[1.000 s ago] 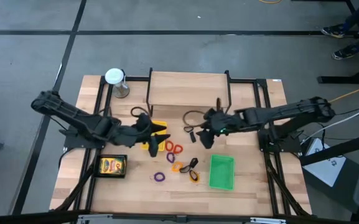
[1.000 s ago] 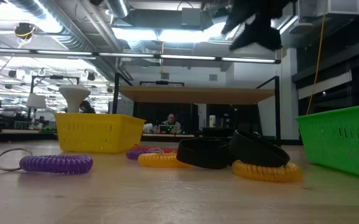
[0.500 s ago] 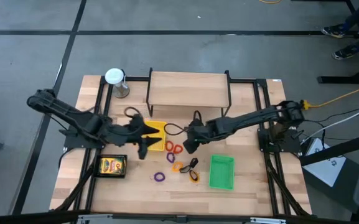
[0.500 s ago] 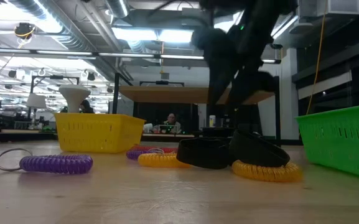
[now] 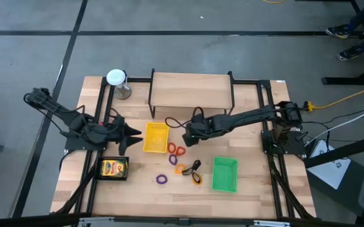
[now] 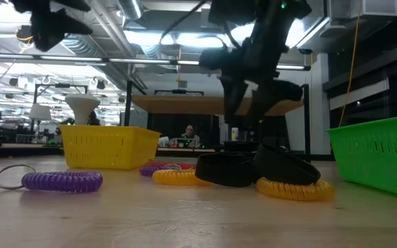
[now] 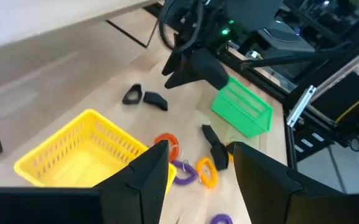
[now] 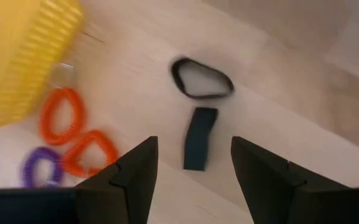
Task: Pick & Place Office Desk Supplies
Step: Put the black rubber band into the green bin
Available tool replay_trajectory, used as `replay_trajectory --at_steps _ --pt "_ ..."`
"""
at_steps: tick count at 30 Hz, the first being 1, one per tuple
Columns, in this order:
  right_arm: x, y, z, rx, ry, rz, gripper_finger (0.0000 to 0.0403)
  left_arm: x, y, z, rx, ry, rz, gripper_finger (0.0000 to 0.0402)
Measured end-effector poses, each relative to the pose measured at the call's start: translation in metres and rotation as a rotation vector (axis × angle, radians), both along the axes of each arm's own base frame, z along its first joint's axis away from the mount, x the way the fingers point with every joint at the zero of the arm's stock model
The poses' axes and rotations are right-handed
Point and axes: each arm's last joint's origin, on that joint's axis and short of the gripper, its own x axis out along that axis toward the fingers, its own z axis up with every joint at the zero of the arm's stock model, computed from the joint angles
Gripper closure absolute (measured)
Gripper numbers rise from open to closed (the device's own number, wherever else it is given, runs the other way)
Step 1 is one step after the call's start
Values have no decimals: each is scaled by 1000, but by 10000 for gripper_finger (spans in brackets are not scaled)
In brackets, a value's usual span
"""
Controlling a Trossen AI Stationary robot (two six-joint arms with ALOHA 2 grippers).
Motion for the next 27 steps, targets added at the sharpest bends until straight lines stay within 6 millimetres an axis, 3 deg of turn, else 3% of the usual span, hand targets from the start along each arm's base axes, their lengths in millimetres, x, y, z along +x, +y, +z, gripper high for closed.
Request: replay_trajectory --at_steps 6,18,22,27 --pt "2 1 -19 49 55 -39 197 -12 2 -11 3 -19 -29 226" --pt "16 0 -59 144 98 -71 205 -18 5 -9 36 -37 -42 226" --pt "16 1 -60 148 102 -95 255 -17 5 -9 38 -36 -42 226" --pt "21 2 -55 173 58 -52 378 -17 5 -9 38 -35 -42 226"
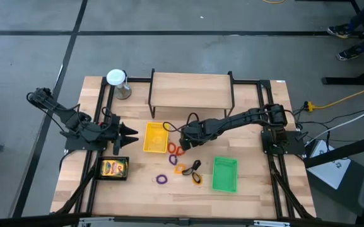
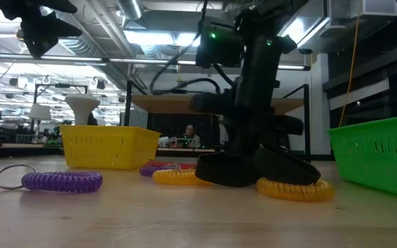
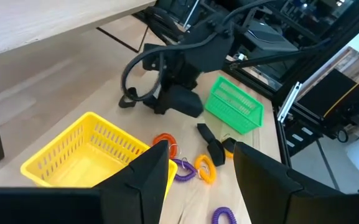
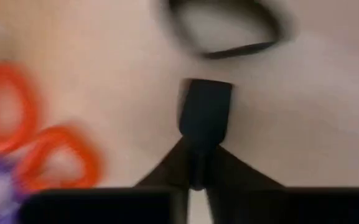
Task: Pick & Place Office Desk Supplies
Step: Put the black rubber band into the green bin
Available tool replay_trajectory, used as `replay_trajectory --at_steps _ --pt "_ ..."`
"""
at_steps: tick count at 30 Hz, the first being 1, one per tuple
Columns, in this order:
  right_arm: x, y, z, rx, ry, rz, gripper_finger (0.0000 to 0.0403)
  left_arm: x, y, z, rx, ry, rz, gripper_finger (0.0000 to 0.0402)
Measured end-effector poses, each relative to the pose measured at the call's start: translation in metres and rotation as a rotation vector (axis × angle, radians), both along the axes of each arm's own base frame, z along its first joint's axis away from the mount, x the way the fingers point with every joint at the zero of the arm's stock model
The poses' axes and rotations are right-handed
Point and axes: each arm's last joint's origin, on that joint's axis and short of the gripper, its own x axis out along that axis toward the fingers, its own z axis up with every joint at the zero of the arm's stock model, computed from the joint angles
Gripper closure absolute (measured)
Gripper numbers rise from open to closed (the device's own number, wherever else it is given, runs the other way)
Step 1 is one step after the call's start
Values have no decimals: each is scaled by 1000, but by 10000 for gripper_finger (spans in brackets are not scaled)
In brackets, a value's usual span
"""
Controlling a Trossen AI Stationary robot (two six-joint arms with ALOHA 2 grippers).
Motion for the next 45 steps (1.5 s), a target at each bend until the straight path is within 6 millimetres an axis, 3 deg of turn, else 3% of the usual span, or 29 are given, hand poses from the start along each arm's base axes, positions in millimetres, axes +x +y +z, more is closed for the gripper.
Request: replay_trajectory --at_steps 6,10,14,18,24,31,38,45 --pt "11 9 24 38 -73 69 395 0 0 0 11 0 10 226" --pt "16 24 66 15 -185 111 397 0 1 0 21 0 28 226" --pt "7 41 112 -40 -262 141 398 0 1 0 26 -4 41 226" --pt "-16 63 164 -89 -381 148 399 0 1 0 35 -3 41 226" --pt "-73 95 200 -83 -374 85 400 0 1 0 41 -5 39 226" --pt "-119 141 185 16 -117 -11 400 0 1 1 54 -5 32 226" --pt "-130 173 139 72 -4 -126 396 0 1 1 57 -4 31 226" --pt "-132 178 88 126 -20 -204 395 0 1 1 56 0 11 226"
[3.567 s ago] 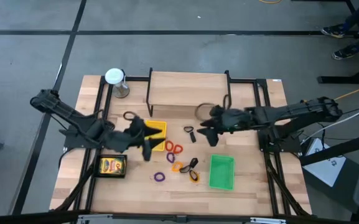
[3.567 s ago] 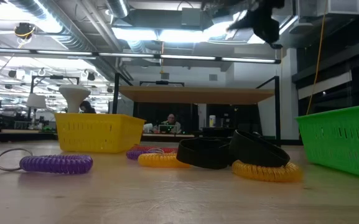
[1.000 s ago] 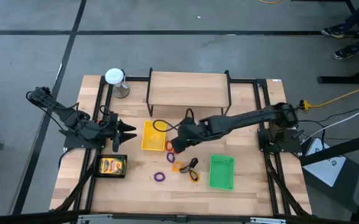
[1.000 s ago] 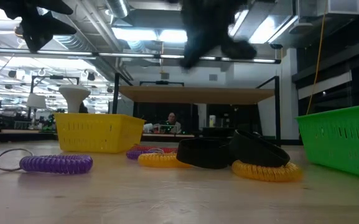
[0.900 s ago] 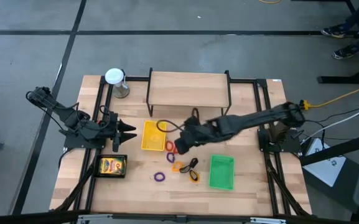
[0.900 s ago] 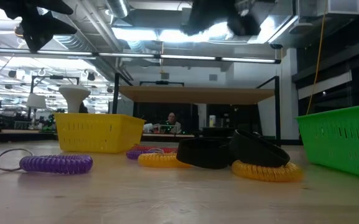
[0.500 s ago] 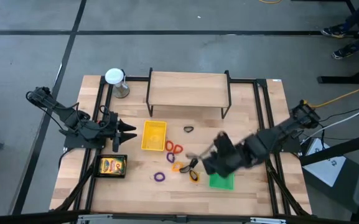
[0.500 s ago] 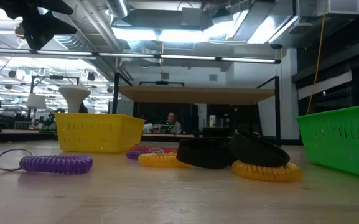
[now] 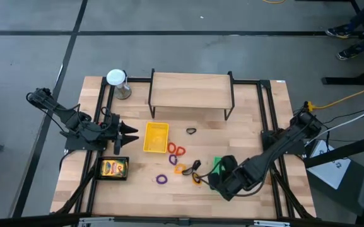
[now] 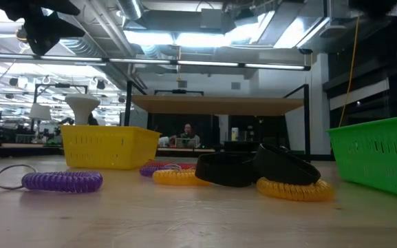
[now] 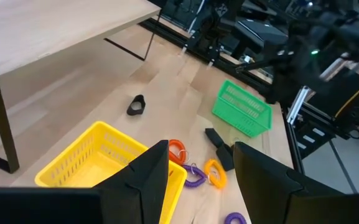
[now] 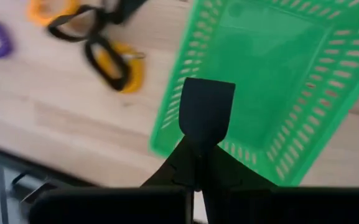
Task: Pick & Place Office Desk Supplies
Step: Put the black rubber band into the green bin
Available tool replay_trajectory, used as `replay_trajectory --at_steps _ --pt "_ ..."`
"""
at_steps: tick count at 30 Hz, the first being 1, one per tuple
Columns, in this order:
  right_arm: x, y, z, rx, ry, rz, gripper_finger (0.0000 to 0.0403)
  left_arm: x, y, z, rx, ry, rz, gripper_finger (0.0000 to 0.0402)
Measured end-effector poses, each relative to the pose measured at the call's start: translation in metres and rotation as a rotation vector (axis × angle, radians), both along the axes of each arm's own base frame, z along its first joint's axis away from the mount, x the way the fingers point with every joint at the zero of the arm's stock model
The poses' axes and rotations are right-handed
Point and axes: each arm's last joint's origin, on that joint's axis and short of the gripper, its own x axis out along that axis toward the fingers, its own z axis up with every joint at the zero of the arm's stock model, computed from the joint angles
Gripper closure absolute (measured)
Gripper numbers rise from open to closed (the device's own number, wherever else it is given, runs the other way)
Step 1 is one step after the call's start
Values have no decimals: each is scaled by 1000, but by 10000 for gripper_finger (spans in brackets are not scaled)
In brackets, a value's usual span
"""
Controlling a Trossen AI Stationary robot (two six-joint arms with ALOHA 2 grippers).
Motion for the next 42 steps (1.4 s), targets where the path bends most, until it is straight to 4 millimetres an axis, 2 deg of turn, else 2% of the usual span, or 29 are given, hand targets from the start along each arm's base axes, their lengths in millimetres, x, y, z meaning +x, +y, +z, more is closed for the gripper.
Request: replay_trajectory --at_steps 6,11,14,21,26,30,35,38,42 --pt "-8 -9 -28 4 79 -33 394 0 0 0 1 2 -4 226" --pt "-8 -11 -37 17 68 -40 382 0 0 0 2 4 -4 226" --pt "-5 -10 -36 66 63 -10 341 0 0 0 2 4 -4 226" --pt "-3 -9 -36 76 53 -24 206 0 0 0 3 4 -4 226" --pt "0 -10 -31 71 33 -46 151 0 0 0 3 4 -3 226" --pt "12 -14 -20 3 -82 -98 144 0 0 0 3 4 -2 226" --pt "36 -34 -1 -140 -214 -84 160 0 0 0 3 4 -3 226" --pt "55 -53 17 -299 -285 48 170 0 0 0 2 4 -3 226" --pt "78 -86 37 -455 -266 326 179 0 0 0 -4 3 -1 226"
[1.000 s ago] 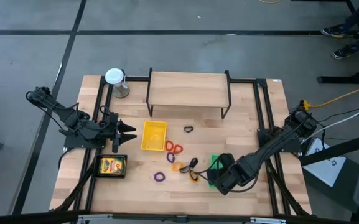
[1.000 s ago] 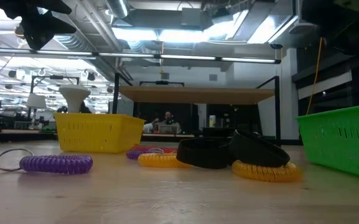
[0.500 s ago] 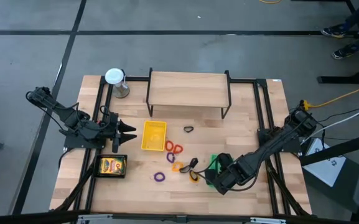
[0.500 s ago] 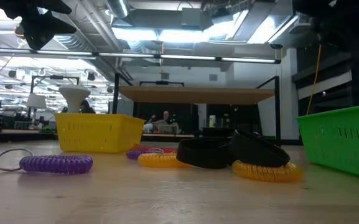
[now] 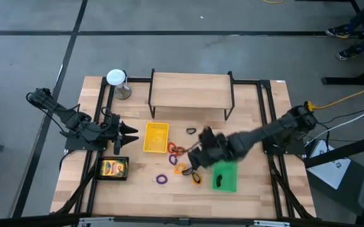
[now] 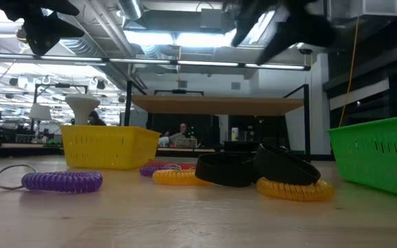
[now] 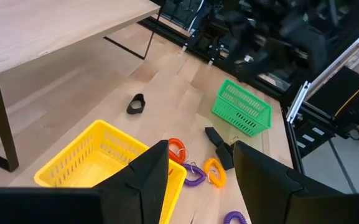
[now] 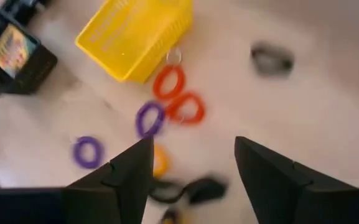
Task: Pick & Place Office Desk Supplies
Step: Put the black rubber band into the green bin
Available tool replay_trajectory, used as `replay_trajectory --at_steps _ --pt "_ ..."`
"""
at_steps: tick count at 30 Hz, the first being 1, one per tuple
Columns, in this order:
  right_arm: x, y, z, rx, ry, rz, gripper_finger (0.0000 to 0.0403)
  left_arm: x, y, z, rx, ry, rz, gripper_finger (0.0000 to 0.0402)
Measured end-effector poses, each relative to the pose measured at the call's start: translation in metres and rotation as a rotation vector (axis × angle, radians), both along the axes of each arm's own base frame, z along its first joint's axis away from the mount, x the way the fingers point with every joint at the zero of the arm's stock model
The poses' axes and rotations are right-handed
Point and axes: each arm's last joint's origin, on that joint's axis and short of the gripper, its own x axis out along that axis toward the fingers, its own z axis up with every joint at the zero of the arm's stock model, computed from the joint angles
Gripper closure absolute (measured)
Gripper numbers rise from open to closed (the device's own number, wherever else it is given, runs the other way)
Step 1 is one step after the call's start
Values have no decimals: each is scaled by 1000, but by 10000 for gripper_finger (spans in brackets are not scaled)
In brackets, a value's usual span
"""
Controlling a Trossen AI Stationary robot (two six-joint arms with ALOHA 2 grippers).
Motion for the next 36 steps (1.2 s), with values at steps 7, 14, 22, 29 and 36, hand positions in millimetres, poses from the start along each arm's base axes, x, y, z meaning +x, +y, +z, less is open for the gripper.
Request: replay_trajectory --at_steps 7,14,22,29,36 --pt "19 -59 0 -165 161 305 186 0 0 0 0 0 0 226" --pt "34 -86 -22 -214 291 609 186 -1 1 -3 12 32 6 226" --pt "49 -96 -61 -243 423 693 186 -2 2 -4 9 39 32 226" --pt "62 -98 -90 -210 440 701 186 -2 2 -4 10 36 43 226" --pt "79 -102 -98 -218 447 704 186 -2 2 -4 9 35 45 226"
